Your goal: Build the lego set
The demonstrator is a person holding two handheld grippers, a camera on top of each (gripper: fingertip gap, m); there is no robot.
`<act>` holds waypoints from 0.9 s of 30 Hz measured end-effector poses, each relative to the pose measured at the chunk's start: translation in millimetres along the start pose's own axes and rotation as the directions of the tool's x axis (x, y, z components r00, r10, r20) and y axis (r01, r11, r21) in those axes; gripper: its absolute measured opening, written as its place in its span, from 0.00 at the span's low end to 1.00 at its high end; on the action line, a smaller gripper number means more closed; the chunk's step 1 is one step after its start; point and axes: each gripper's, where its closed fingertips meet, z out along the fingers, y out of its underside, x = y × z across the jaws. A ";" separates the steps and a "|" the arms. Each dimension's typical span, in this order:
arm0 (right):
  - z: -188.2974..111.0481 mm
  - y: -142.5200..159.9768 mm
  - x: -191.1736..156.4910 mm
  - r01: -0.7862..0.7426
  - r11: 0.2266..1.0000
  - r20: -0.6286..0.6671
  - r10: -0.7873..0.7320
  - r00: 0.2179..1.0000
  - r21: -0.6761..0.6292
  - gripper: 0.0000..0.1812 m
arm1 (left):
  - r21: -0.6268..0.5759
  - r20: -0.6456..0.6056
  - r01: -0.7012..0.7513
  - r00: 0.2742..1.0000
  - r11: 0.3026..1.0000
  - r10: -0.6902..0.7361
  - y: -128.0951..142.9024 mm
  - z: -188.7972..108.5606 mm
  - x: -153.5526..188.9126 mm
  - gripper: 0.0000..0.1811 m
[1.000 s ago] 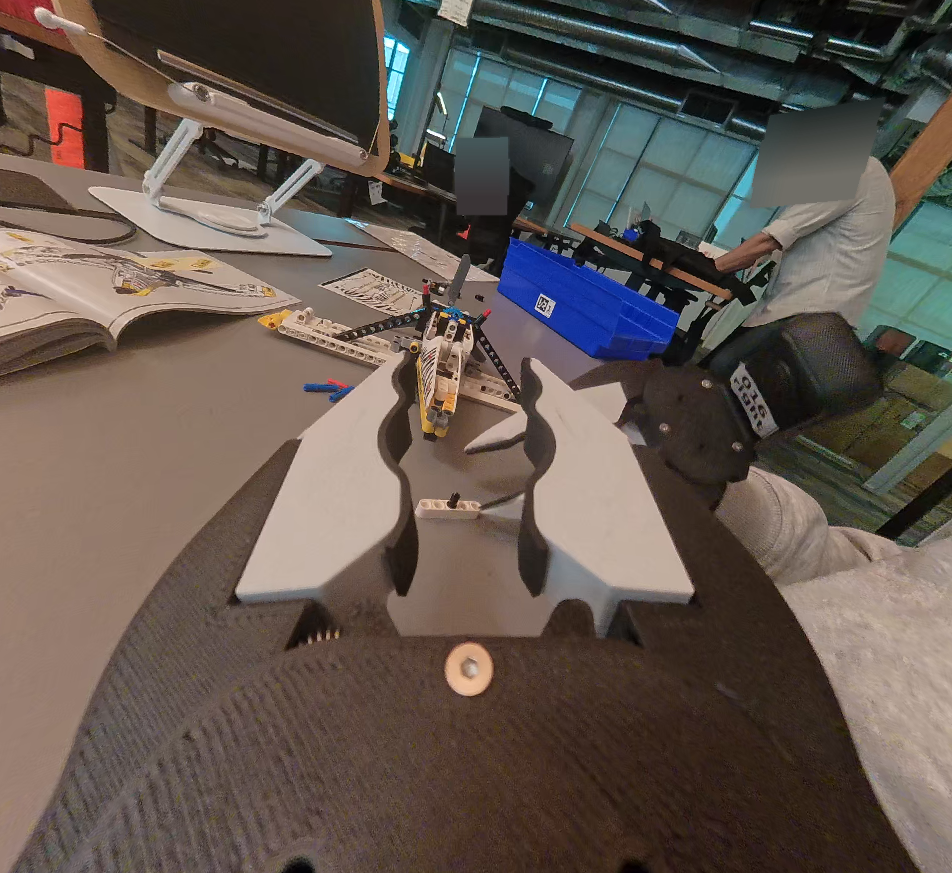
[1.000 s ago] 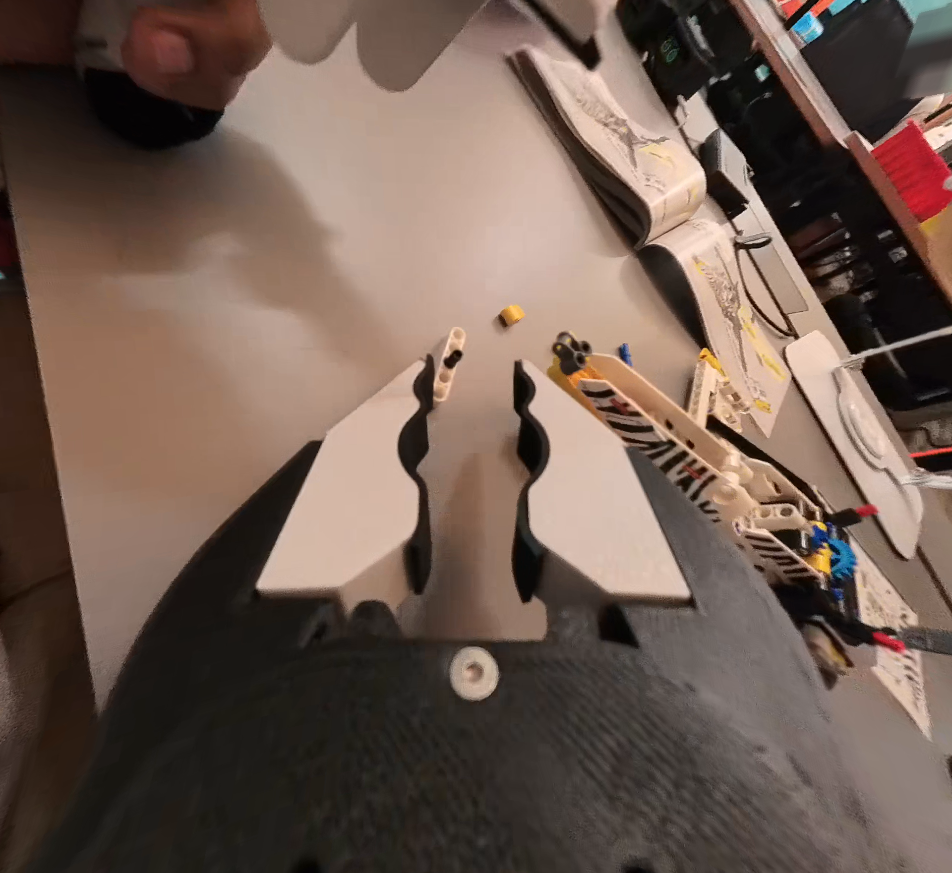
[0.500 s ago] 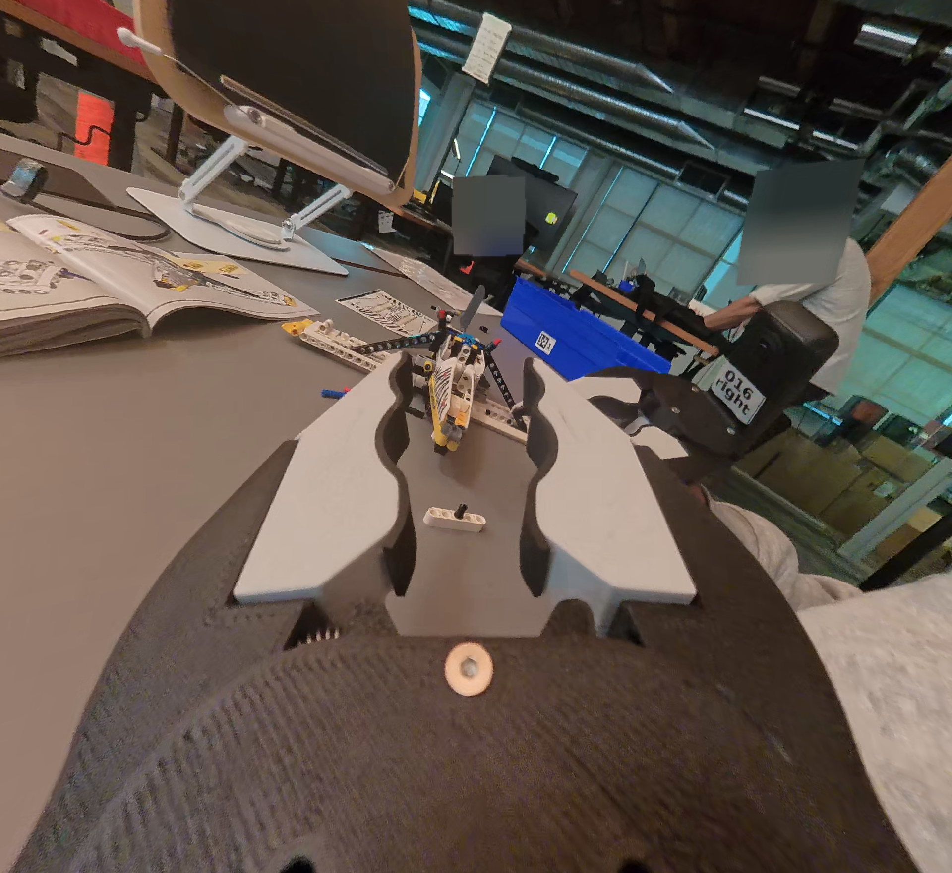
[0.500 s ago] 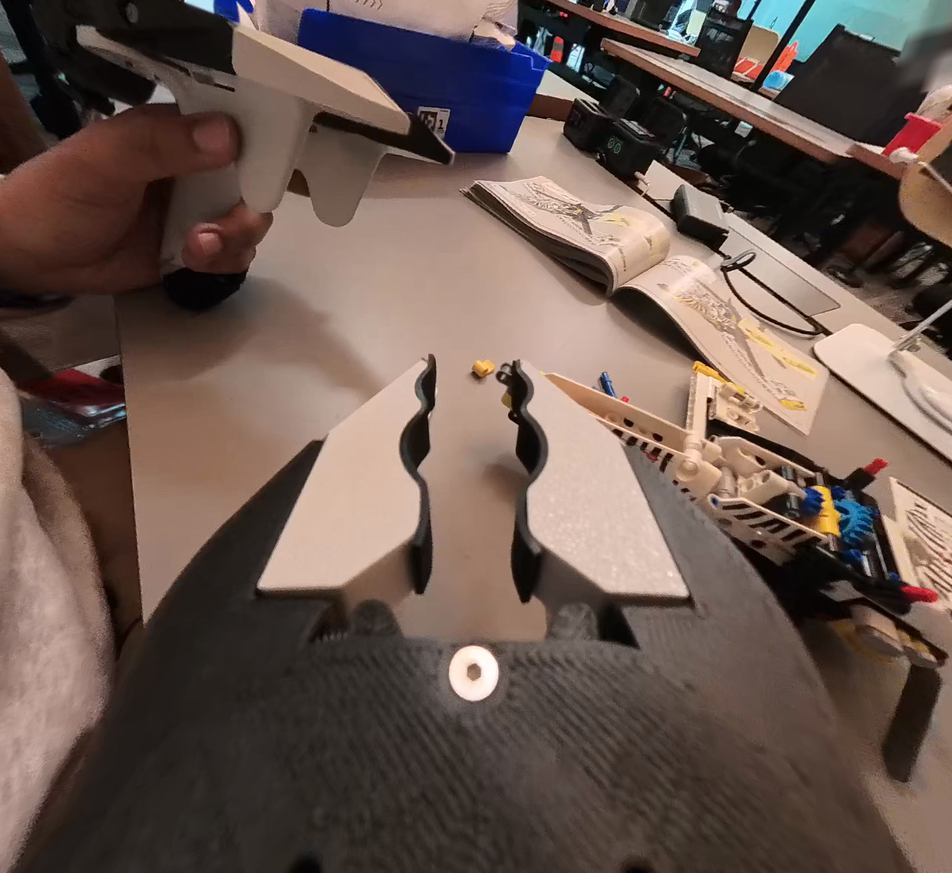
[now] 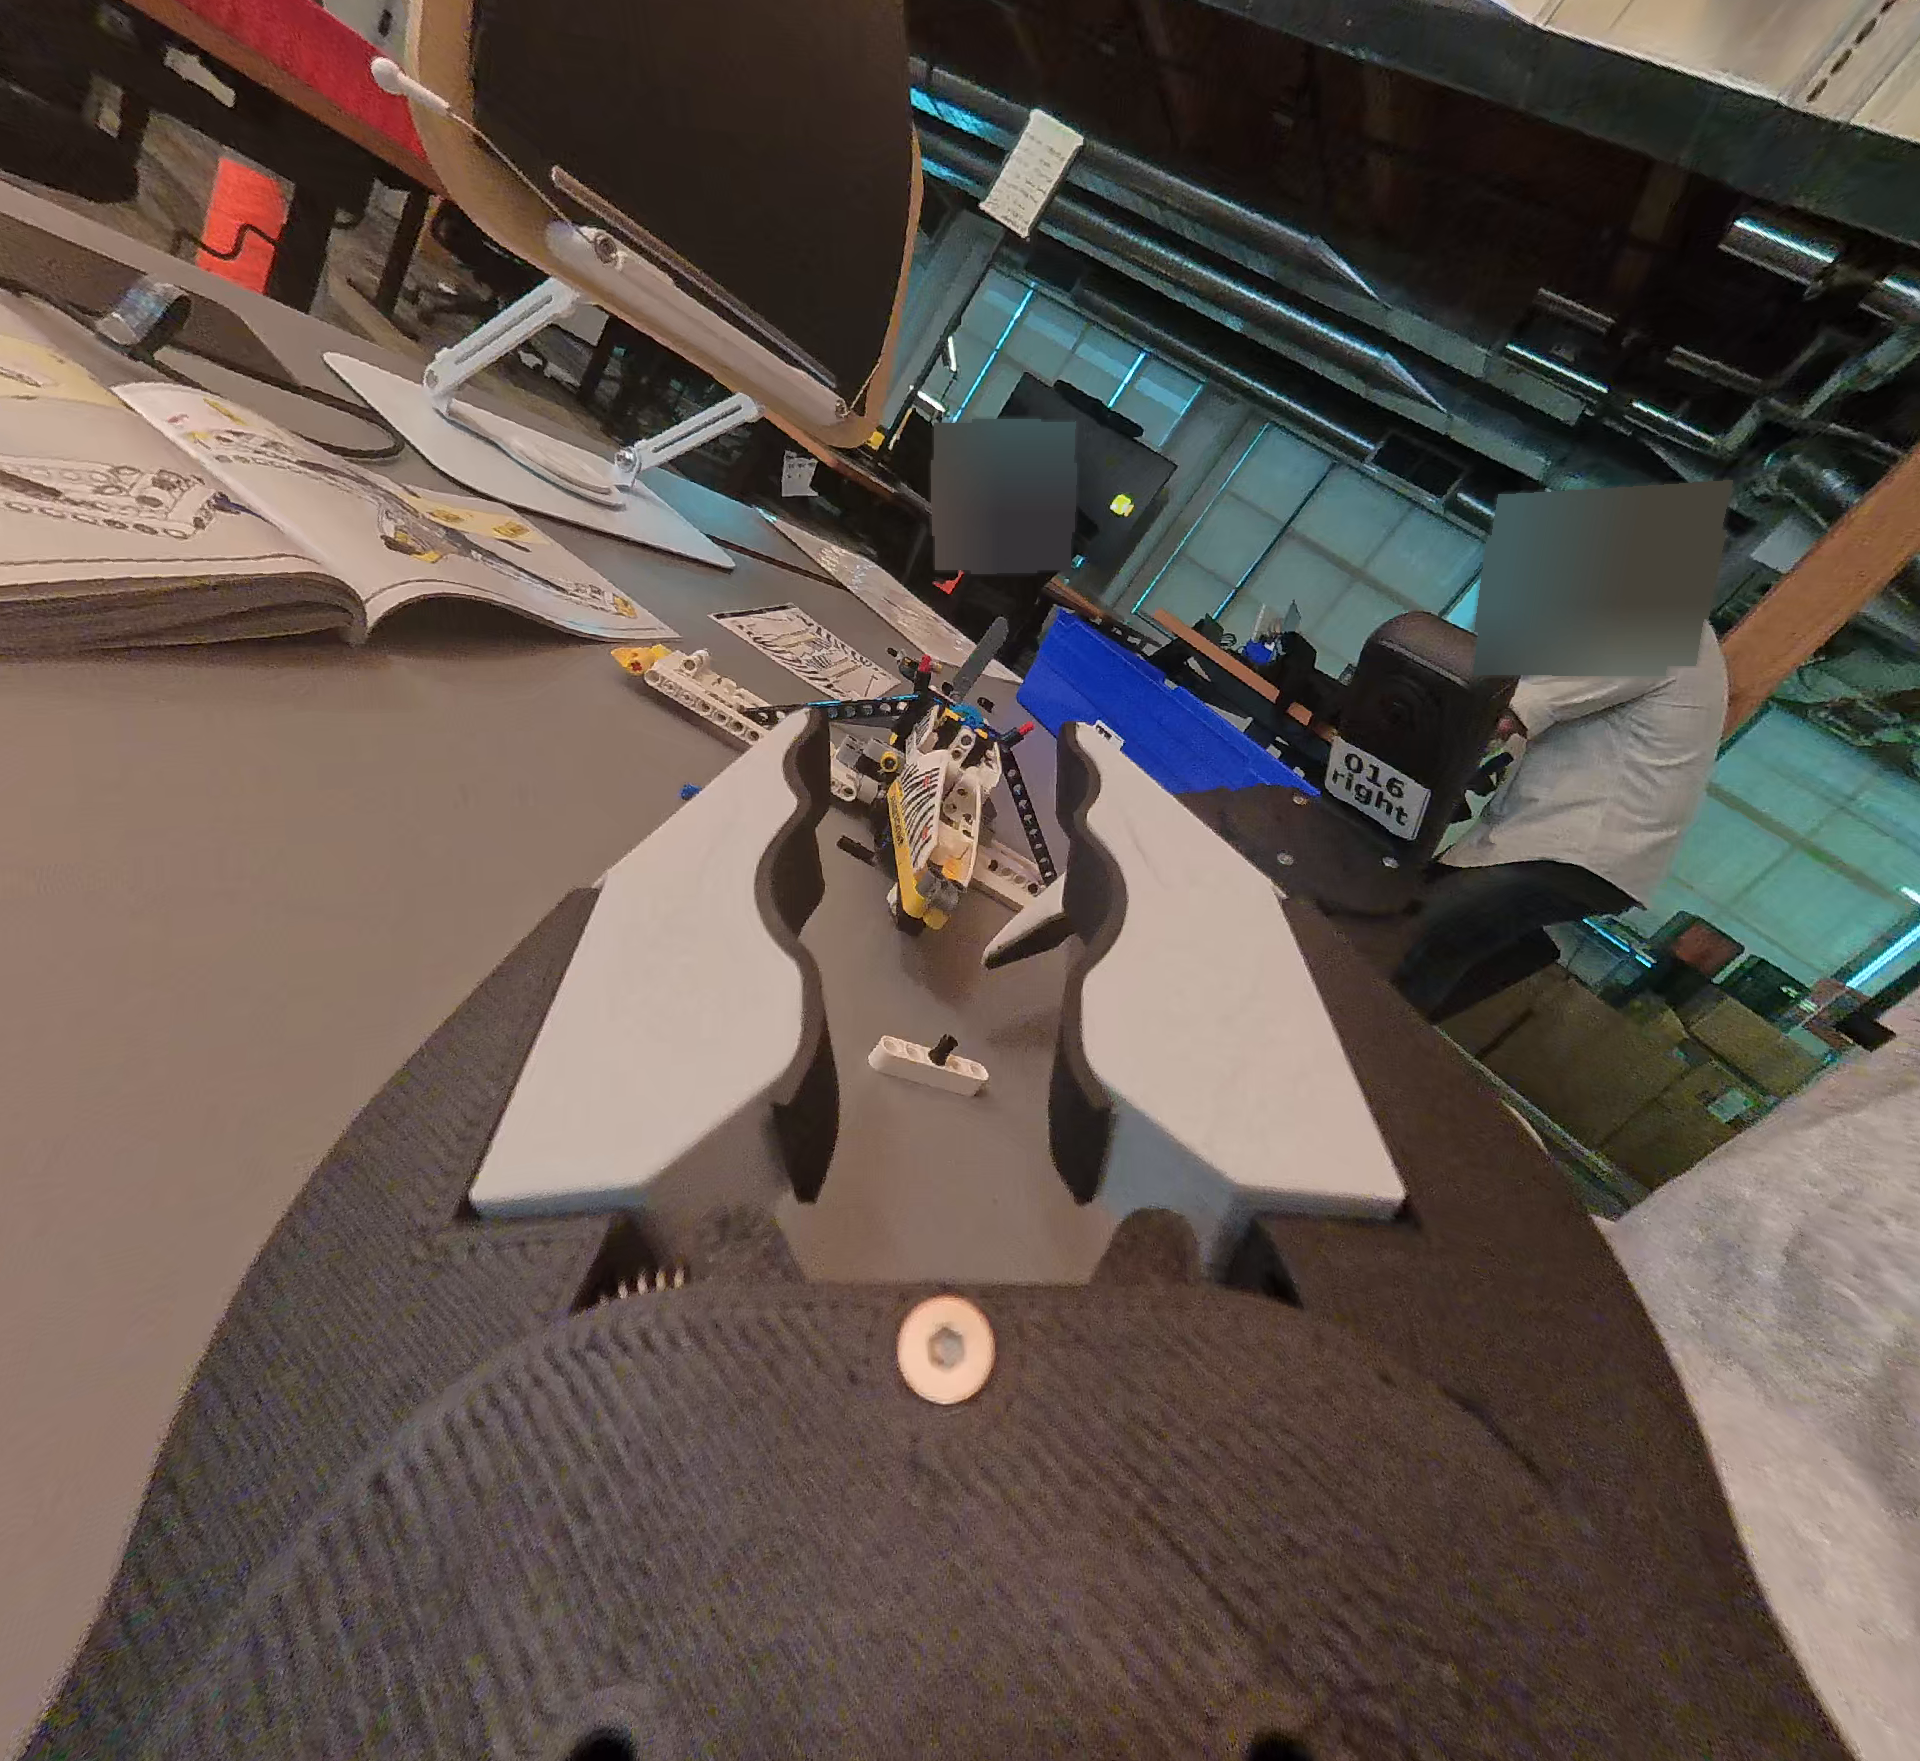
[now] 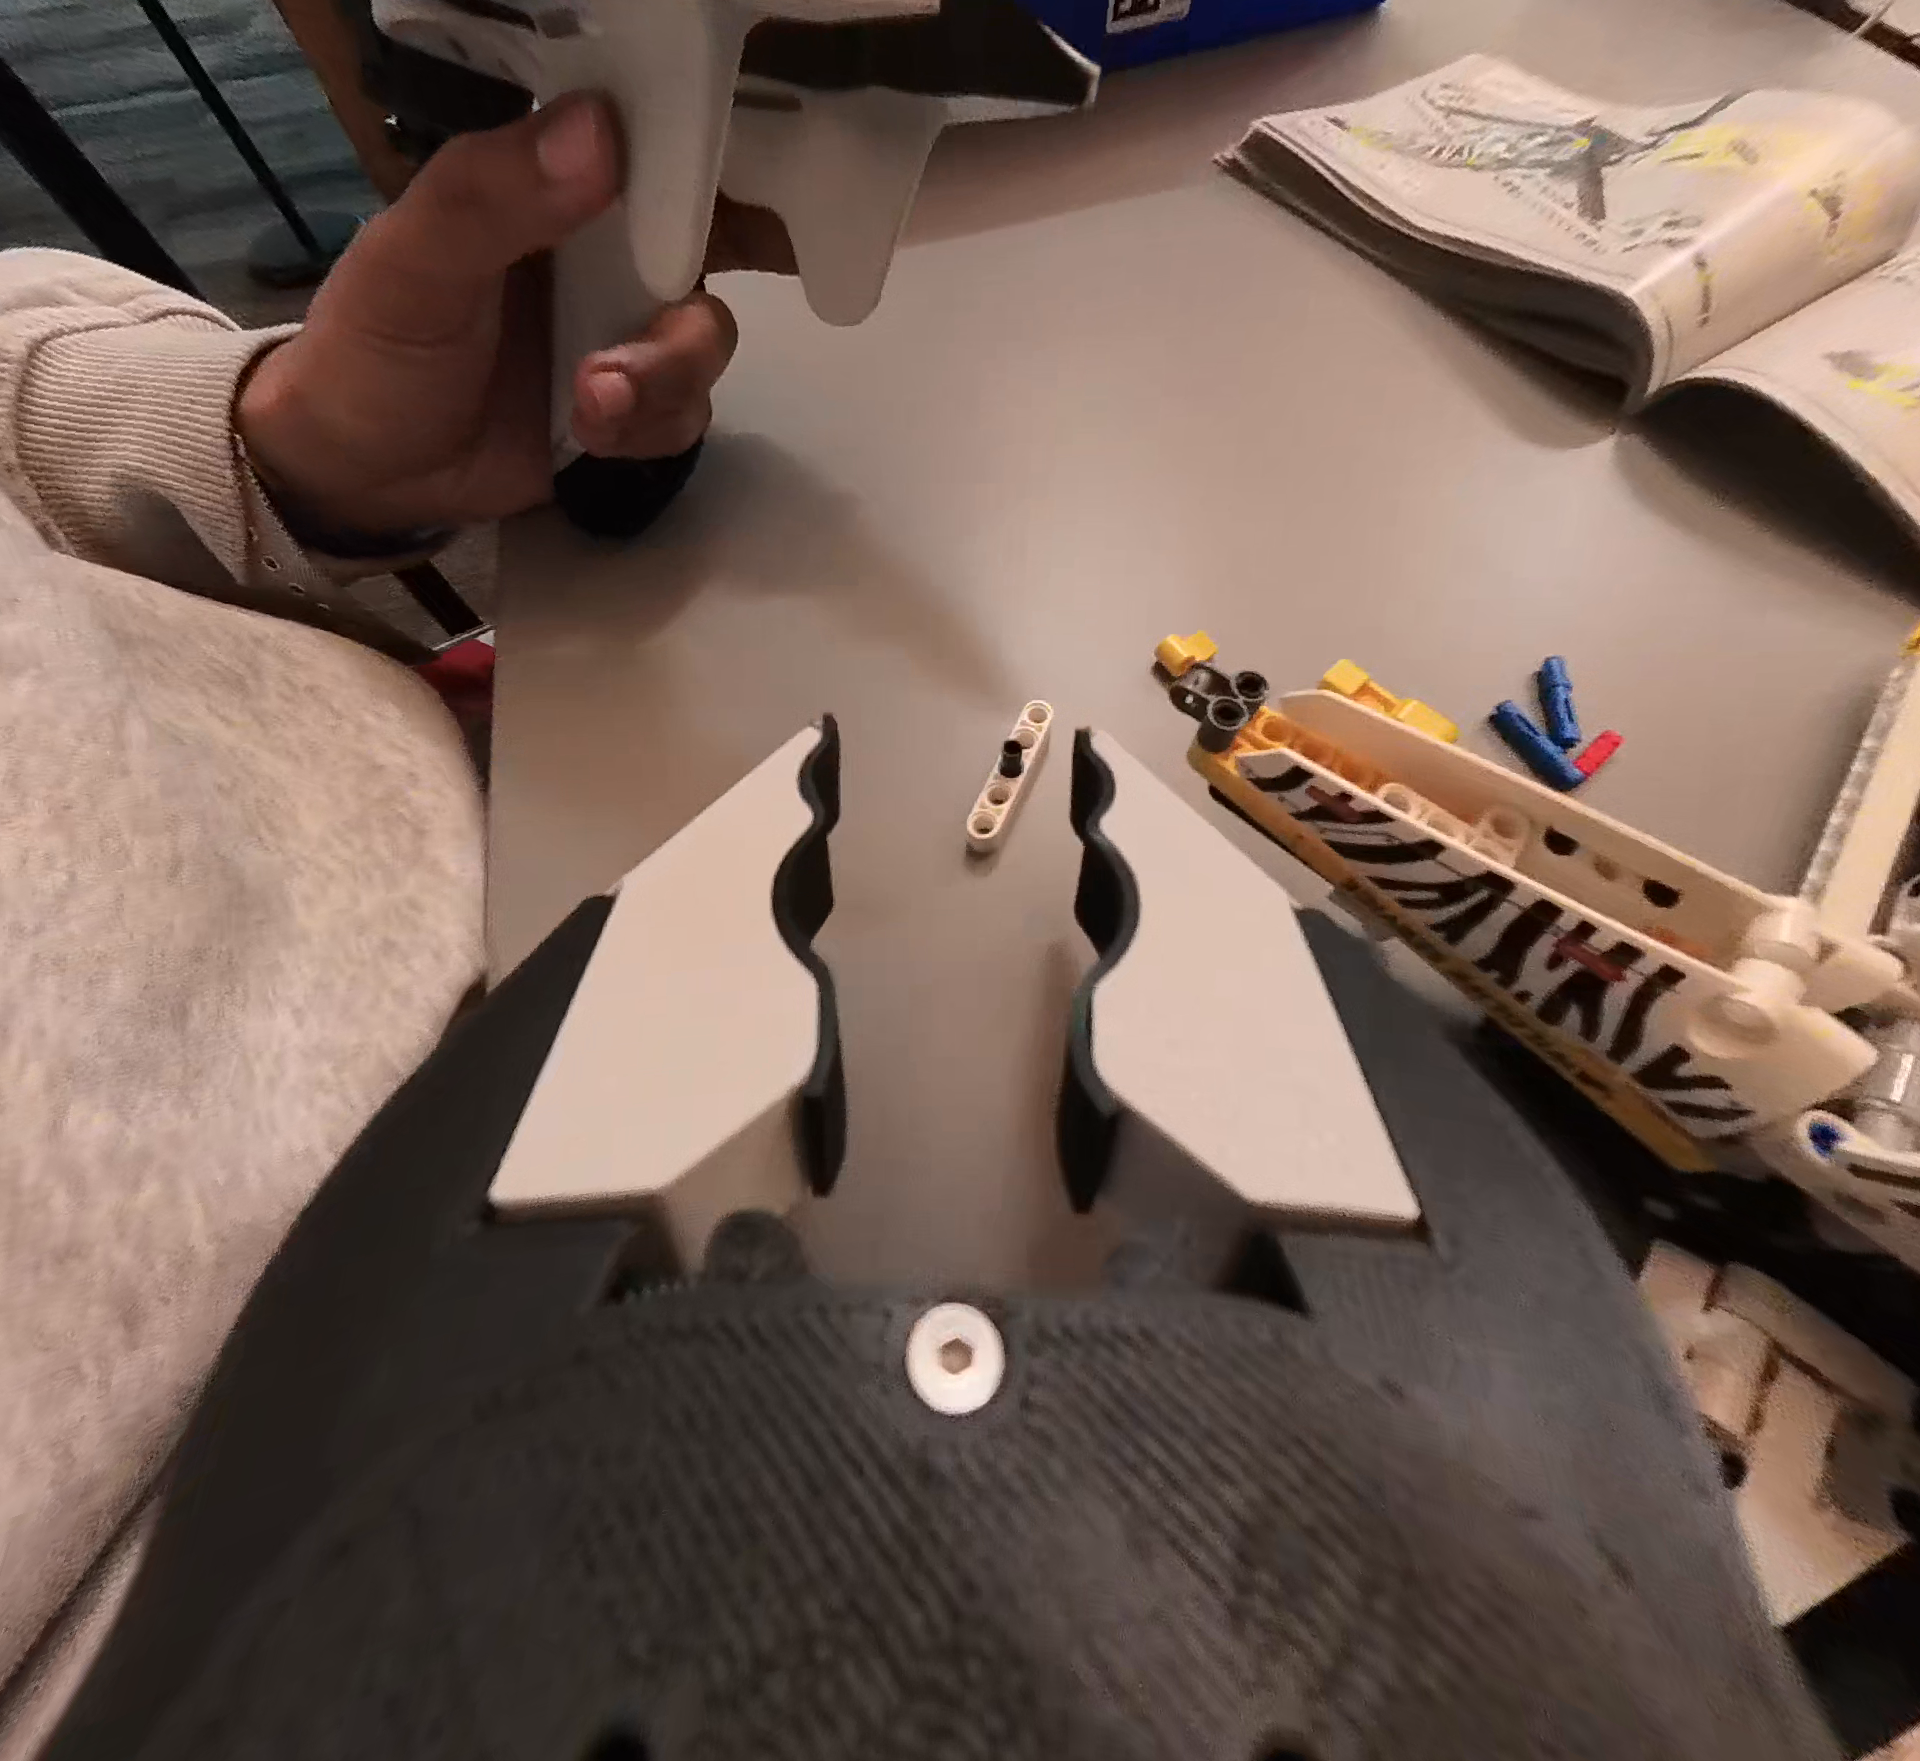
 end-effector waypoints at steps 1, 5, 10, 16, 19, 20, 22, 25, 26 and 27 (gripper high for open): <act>1.1 1.4 1.2 0.004 1.000 -0.013 -0.004 1.000 -0.011 0.23 | -0.003 0.000 0.006 1.000 1.000 -0.006 0.3 0.9 -0.7 0.23; 5.3 6.7 2.5 0.055 0.997 -0.066 -0.059 0.996 -0.056 0.15 | -0.025 -0.008 0.019 1.000 1.000 -0.019 3.4 4.4 -1.1 0.23; 15.9 22.5 6.2 0.094 0.979 -0.114 -0.116 0.987 -0.181 0.15 | -0.054 -0.045 0.057 0.997 0.997 -0.060 7.9 12.1 -0.1 0.22; 21.0 29.5 3.0 0.084 0.970 -0.075 -0.103 0.992 -0.229 0.04 | -0.047 -0.075 0.114 0.990 0.992 -0.118 6.0 10.8 -1.5 0.22; 20.8 29.6 2.9 0.043 0.973 -0.047 -0.055 0.997 -0.227 0.03 | -0.040 -0.088 0.149 0.984 0.988 -0.152 4.6 9.4 -2.6 0.22; 20.7 29.7 2.4 0.032 0.974 -0.037 -0.042 0.998 -0.226 0.03 | -0.039 -0.088 0.155 0.983 0.987 -0.158 4.5 9.1 -3.2 0.22; 20.6 29.7 -1.5 0.034 0.974 -0.006 -0.036 0.999 -0.225 0.03 | -0.034 -0.090 0.161 0.983 0.986 -0.163 3.8 8.1 -3.7 0.22; 20.3 30.5 -11.9 0.104 0.969 0.033 -0.099 0.995 -0.225 0.03 | -0.035 -0.096 0.165 0.981 0.986 -0.168 4.0 7.3 -2.8 0.22; 19.7 31.0 -14.5 0.134 0.966 0.033 -0.130 0.991 -0.223 0.03 | -0.038 -0.097 0.166 0.981 0.985 -0.169 4.7 7.4 -2.6 0.22; 18.6 31.5 -16.5 0.160 0.962 0.030 -0.157 0.987 -0.221 0.03 | -0.042 -0.099 0.168 0.980 0.985 -0.171 5.3 7.6 -2.3 0.22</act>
